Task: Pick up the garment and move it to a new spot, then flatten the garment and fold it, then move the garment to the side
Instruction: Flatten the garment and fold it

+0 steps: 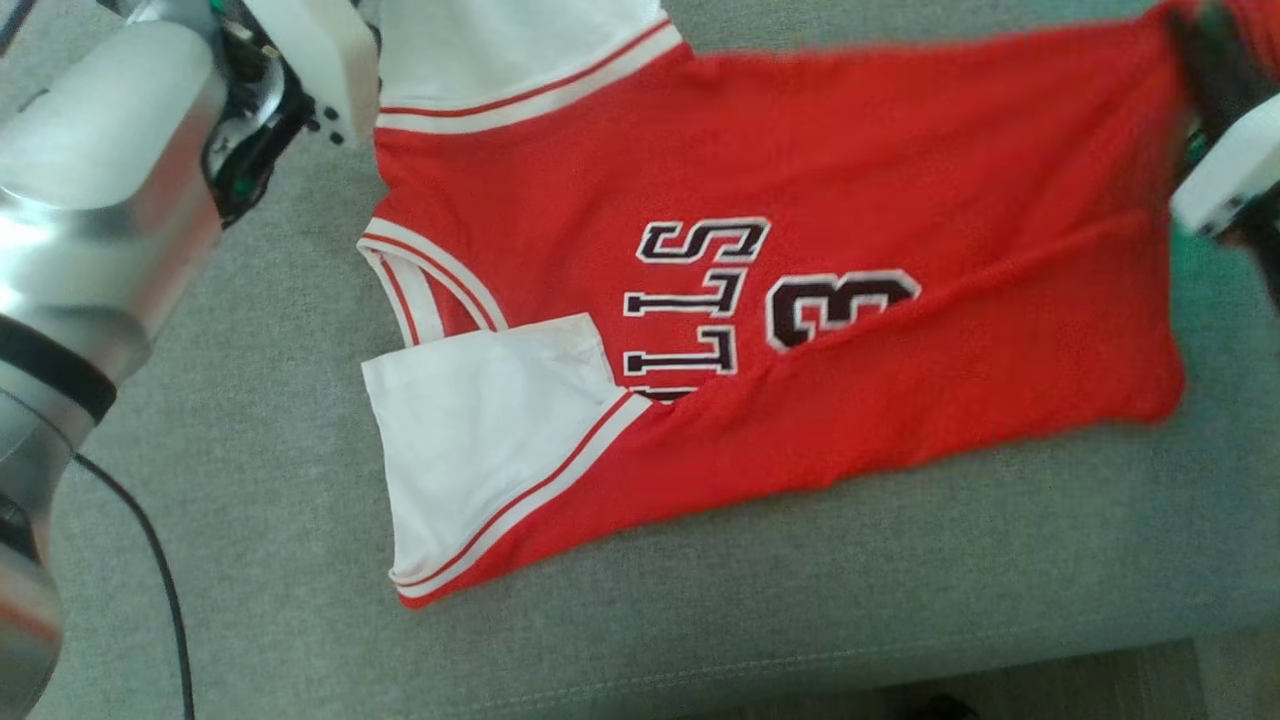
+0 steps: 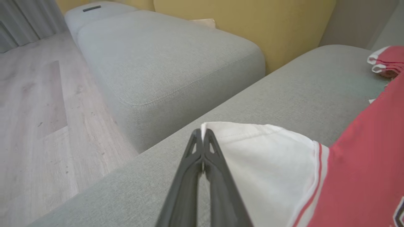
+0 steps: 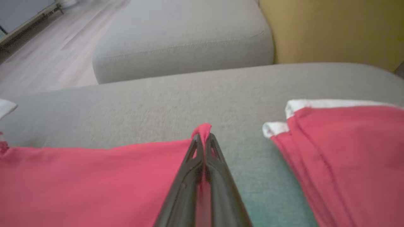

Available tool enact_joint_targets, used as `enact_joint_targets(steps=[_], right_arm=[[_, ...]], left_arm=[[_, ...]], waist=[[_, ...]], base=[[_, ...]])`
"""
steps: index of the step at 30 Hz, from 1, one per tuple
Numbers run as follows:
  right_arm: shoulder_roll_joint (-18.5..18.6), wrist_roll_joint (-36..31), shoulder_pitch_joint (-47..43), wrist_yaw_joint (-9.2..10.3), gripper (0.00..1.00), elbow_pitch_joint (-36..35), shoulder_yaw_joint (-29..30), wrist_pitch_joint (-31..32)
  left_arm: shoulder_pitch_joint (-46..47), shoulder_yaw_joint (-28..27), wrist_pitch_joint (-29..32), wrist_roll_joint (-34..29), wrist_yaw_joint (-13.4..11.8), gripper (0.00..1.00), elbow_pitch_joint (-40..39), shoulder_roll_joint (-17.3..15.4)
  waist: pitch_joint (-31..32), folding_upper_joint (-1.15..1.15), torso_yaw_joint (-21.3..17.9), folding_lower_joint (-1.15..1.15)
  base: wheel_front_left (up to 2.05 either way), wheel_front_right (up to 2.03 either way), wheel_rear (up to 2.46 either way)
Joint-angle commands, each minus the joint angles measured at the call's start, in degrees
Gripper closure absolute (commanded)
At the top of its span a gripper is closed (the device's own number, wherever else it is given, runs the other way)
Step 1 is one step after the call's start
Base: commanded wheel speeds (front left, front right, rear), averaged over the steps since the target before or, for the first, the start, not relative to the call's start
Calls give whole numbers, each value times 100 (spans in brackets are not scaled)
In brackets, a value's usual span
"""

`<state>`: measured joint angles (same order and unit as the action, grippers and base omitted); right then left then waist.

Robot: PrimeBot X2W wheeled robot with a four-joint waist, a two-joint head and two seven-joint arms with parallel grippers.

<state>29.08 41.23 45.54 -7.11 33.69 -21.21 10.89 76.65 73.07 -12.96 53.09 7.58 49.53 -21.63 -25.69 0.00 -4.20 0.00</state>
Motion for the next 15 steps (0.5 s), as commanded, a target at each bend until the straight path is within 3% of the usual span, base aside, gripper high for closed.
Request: enact_joint_targets(steps=[1, 9, 15], right_arm=[[157, -32, 121, -37, 100, -113, 59, -105], [325, 45, 172, -37, 100, -43, 77, -508], [480, 196, -328, -37, 100, -169, 86, -710]], left_arm=[[382, -238, -79, -42, -9, 100, -31, -212], [297, -756, -200, -273, -12, 100, -526, -268], [-568, -1306, -202, -478, -152, 100, -1650, -698]], waist=[[7, 0, 1, 0], [130, 0, 100, 0], [345, 0, 226, 0]], base=[[0, 0, 0], [0, 0, 0], [0, 0, 0]])
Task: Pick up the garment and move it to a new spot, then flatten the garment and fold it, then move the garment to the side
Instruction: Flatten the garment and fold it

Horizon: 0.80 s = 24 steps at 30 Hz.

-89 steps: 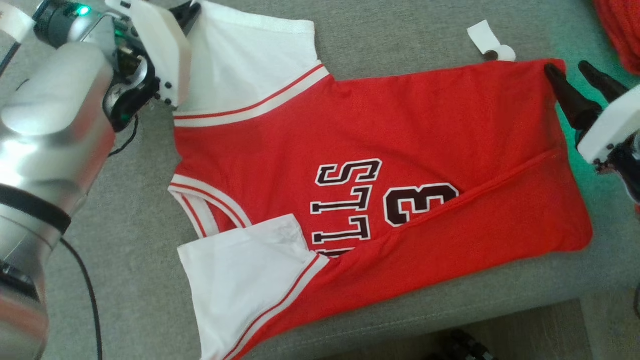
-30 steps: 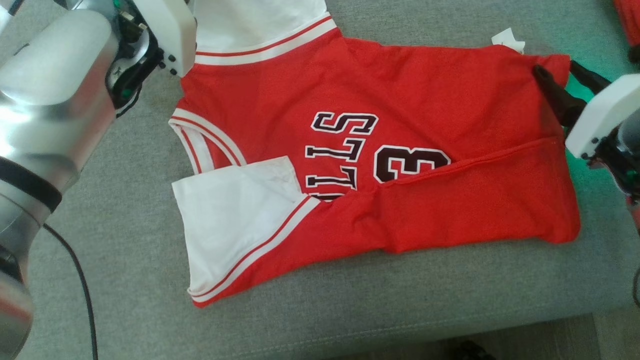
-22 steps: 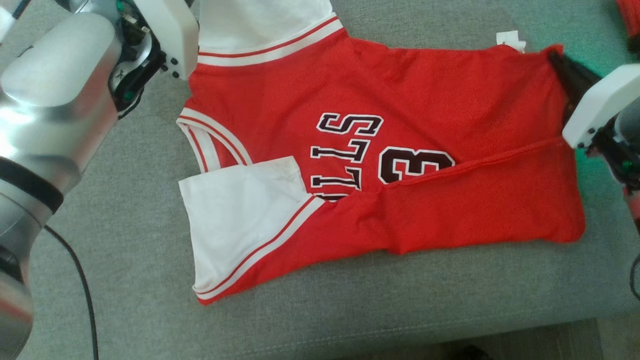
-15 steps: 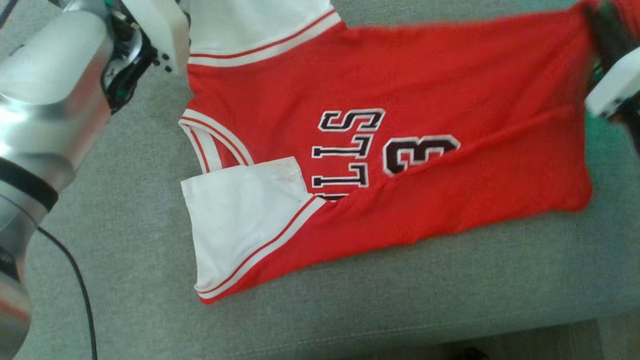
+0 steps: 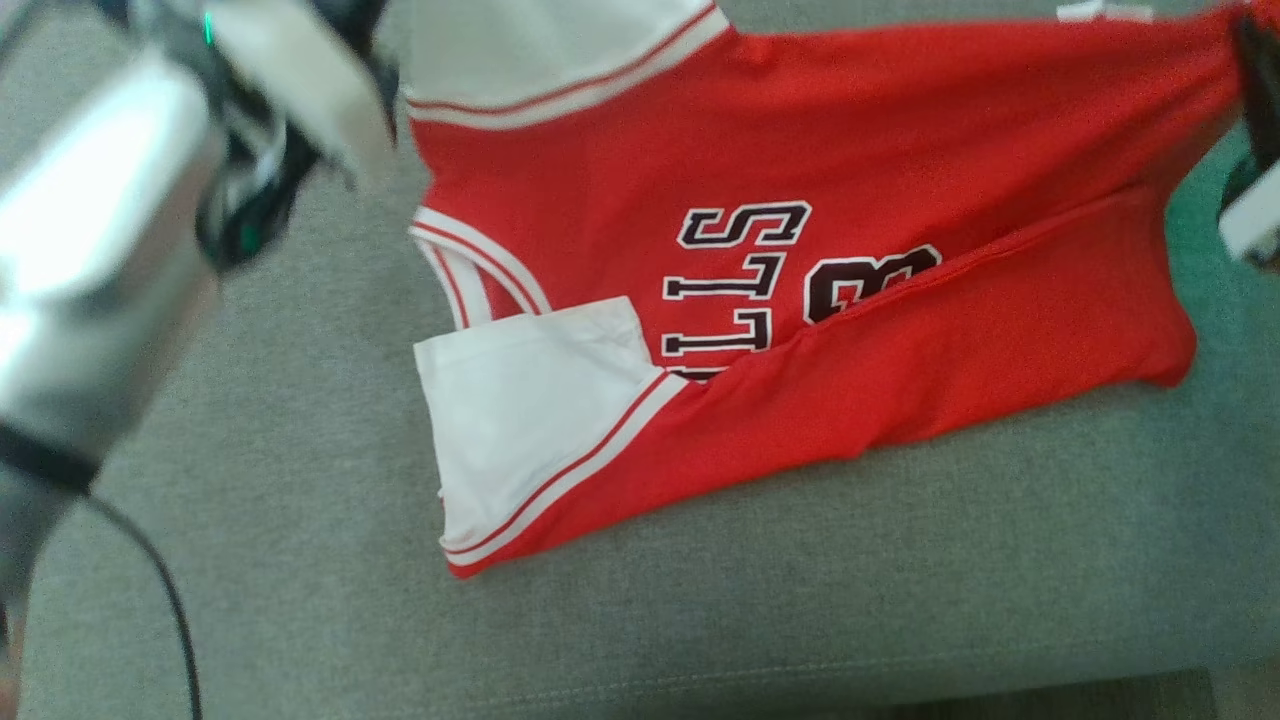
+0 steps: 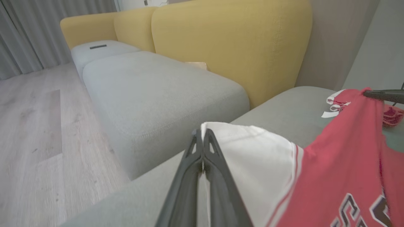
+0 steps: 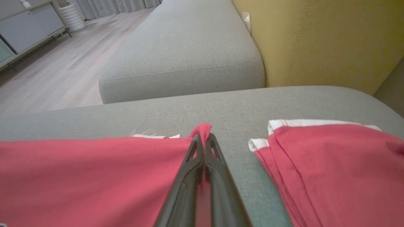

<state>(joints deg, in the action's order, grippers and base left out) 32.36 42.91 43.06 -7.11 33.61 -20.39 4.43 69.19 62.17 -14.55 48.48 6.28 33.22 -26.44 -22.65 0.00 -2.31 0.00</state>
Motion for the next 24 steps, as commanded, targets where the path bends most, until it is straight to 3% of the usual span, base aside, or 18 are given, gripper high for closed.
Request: enact_joint_targets(steps=[1, 8, 15, 24], right_arm=[[173, 52, -180, -37, 100, -176, 19, -84], [217, 127, -766, -37, 100, -205, 153, -153], [224, 88, -1153, -37, 100, -213, 298, -140], [213, 3, -1381, -37, 100, -116, 493, -49]], left_arm=[[-12, -277, -43, -24, -60, 100, -232, -300], [-1304, -286, -42, 112, -374, 100, -1594, -816], [-2309, -135, 98, 346, -911, 100, -2971, -1347], [-2958, 136, 254, 422, -1273, 100, -3738, -1563]], waist=[[82, 0, 66, 0], [281, 0, 249, 0], [306, 0, 359, 0], [279, 0, 409, 0]], base=[[0, 0, 0], [0, 0, 0], [0, 0, 0], [0, 0, 0]])
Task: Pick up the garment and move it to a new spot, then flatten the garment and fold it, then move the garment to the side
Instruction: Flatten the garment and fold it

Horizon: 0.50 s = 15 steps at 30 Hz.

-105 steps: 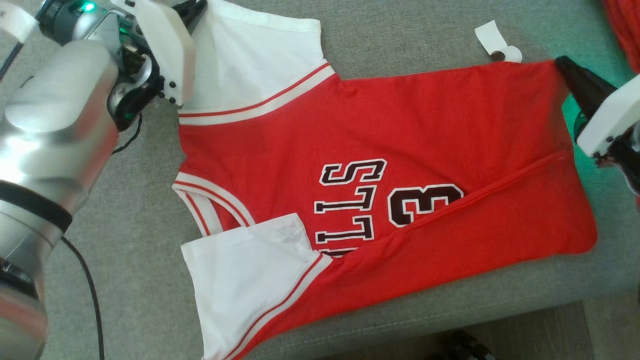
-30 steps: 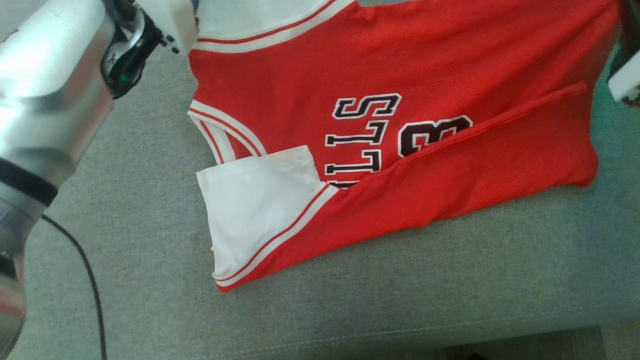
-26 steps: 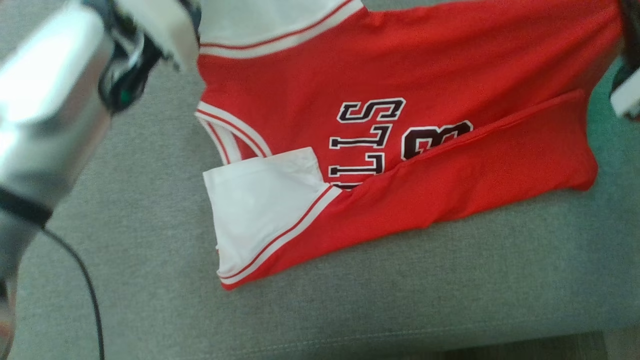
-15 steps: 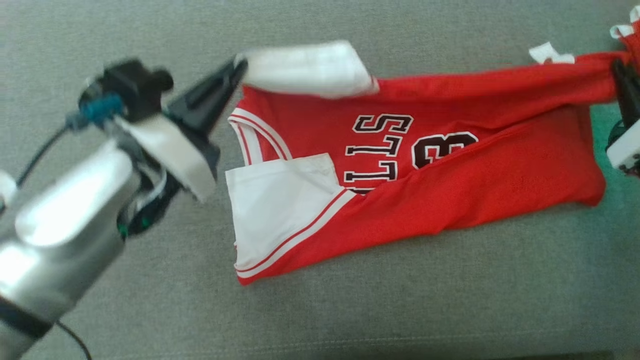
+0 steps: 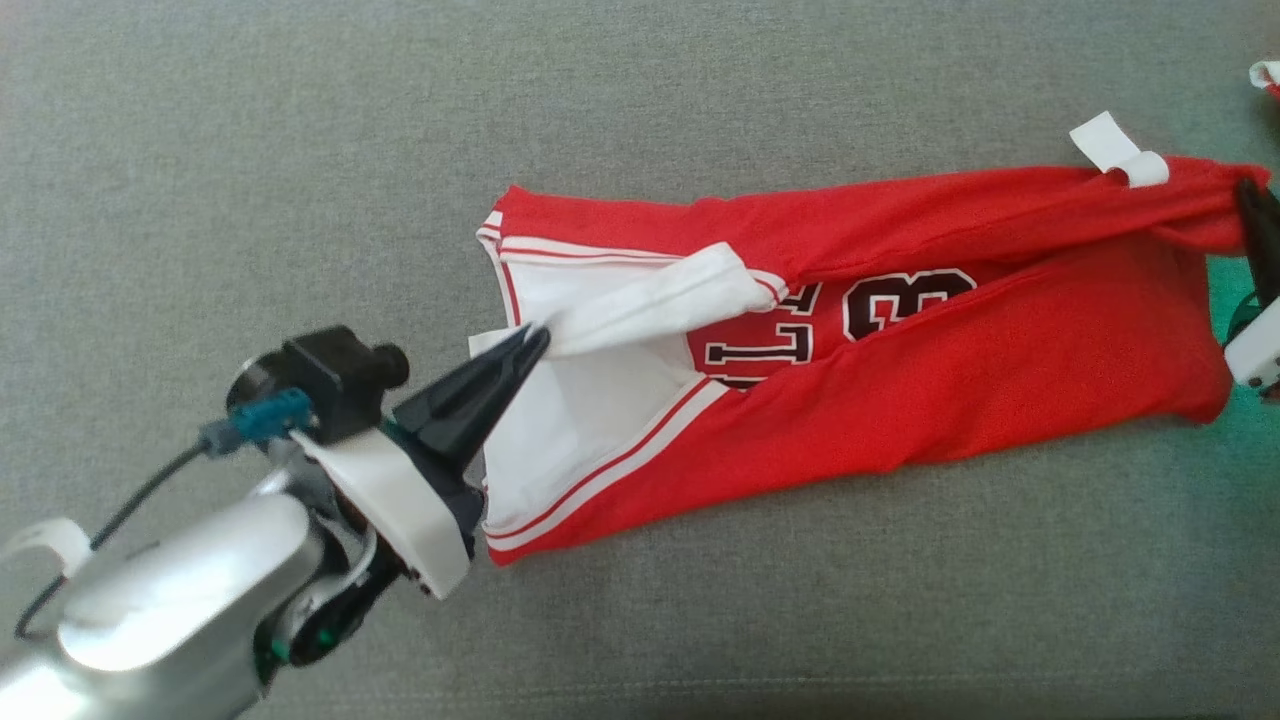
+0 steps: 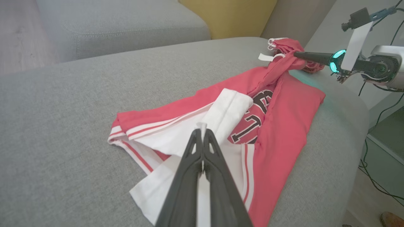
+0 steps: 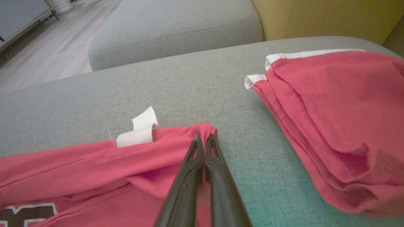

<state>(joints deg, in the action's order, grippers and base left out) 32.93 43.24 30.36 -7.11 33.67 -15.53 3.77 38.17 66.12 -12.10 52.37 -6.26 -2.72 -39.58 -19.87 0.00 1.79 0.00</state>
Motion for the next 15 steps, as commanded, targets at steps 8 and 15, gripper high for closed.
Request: enact_joint_targets(steps=[8, 15], right_arm=[[-18, 0, -311, -37, 0, -54, 126, 141], [-234, 83, -805, -37, 0, -224, 366, -93]], left_arm=[[-219, 14, 66, -80, -342, 32, -118, -84], [-717, -353, -263, -326, -931, 0, 215, 380]], waist=[[114, 0, 15, 0], [472, 0, -7, 0]], base=[[0, 0, 0], [0, 0, 0]])
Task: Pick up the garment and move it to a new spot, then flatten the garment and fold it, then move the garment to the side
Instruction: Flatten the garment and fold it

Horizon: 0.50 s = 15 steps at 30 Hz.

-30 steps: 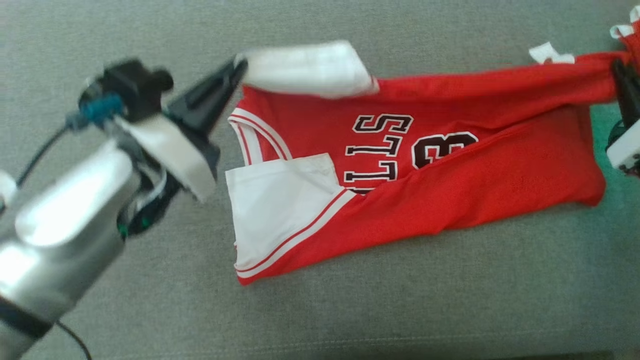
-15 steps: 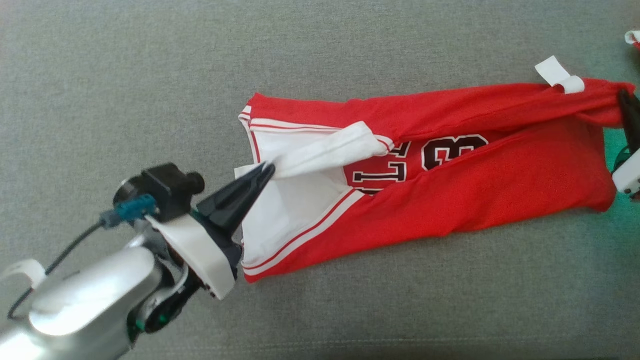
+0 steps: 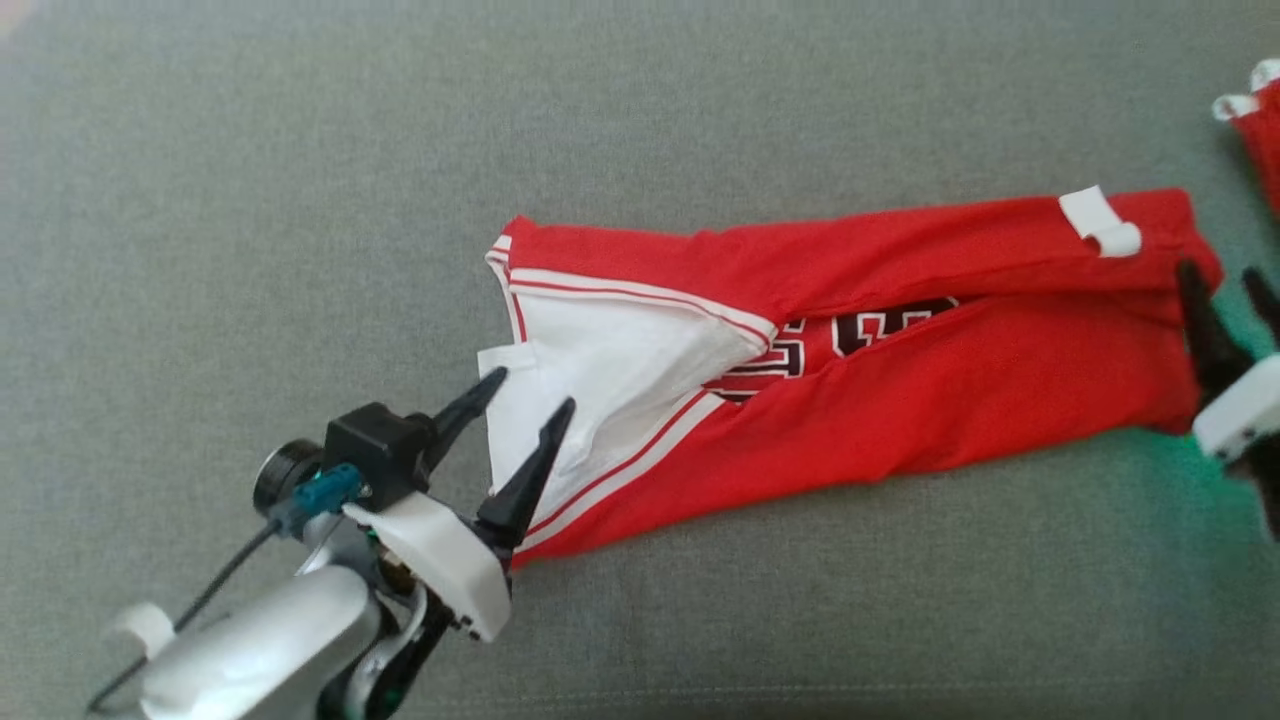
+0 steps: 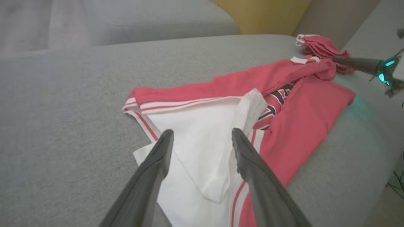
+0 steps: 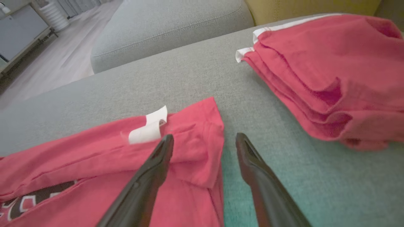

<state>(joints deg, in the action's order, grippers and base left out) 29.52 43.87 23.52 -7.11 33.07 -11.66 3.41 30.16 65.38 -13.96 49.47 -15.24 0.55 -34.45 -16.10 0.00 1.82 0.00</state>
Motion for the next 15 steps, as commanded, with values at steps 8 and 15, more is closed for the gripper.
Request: enact_joint_targets(steps=[8, 15], right_arm=[[-363, -67, -977, -37, 0, -406, 279, -219], [-841, -541, -1107, -37, 0, 34, 783, -194]], left_arm=[[-1309, -1892, -102, -888, -614, 0, -155, 688], [-2453, -3079, -103, -2107, -624, 0, -104, 1502]], waist=[[735, 0, -71, 0], [1217, 0, 152, 0]], base=[[0, 0, 0], [0, 0, 0]])
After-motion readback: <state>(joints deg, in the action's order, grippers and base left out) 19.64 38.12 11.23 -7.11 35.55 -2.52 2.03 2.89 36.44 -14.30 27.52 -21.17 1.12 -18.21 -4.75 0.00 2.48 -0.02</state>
